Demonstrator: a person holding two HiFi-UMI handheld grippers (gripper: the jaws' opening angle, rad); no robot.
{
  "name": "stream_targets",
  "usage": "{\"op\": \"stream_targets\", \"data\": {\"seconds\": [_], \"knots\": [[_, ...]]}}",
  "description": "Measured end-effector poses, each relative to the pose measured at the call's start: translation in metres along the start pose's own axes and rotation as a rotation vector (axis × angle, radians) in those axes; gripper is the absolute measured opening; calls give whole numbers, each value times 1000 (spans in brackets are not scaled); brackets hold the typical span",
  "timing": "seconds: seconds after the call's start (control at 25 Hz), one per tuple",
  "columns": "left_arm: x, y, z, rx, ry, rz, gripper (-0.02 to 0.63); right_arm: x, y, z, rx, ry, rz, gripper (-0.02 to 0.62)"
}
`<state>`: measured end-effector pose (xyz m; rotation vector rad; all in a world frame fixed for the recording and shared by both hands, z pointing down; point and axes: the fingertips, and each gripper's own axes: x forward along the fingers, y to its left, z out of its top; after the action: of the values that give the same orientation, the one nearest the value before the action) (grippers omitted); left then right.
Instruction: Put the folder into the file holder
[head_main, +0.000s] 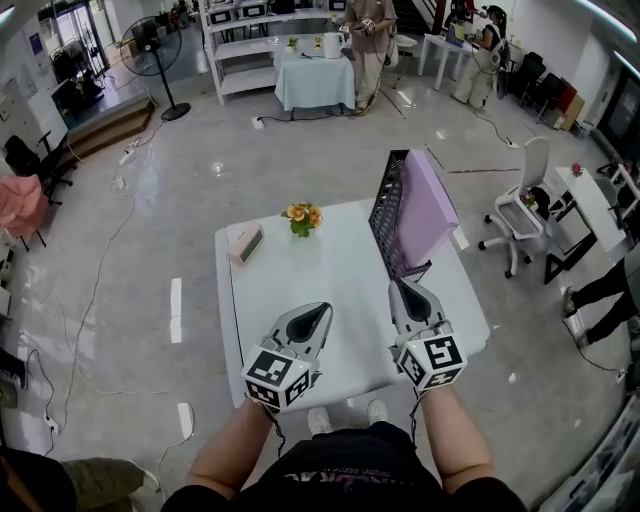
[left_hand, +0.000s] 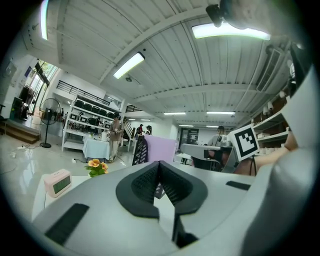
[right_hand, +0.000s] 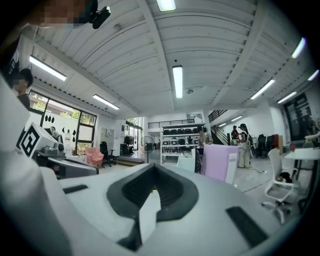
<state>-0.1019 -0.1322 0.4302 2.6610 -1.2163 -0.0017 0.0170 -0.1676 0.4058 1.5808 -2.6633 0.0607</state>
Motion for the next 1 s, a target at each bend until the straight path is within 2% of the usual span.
{"op": "stream_targets", "data": {"seconds": [0.32, 1.0], "knots": [[-10, -19, -7, -22, -24, 81, 3, -21, 23, 5, -101, -5, 130, 1], [-19, -125, -38, -33, -19, 284, 3, -111, -1, -12, -20, -10, 359, 0]]}}
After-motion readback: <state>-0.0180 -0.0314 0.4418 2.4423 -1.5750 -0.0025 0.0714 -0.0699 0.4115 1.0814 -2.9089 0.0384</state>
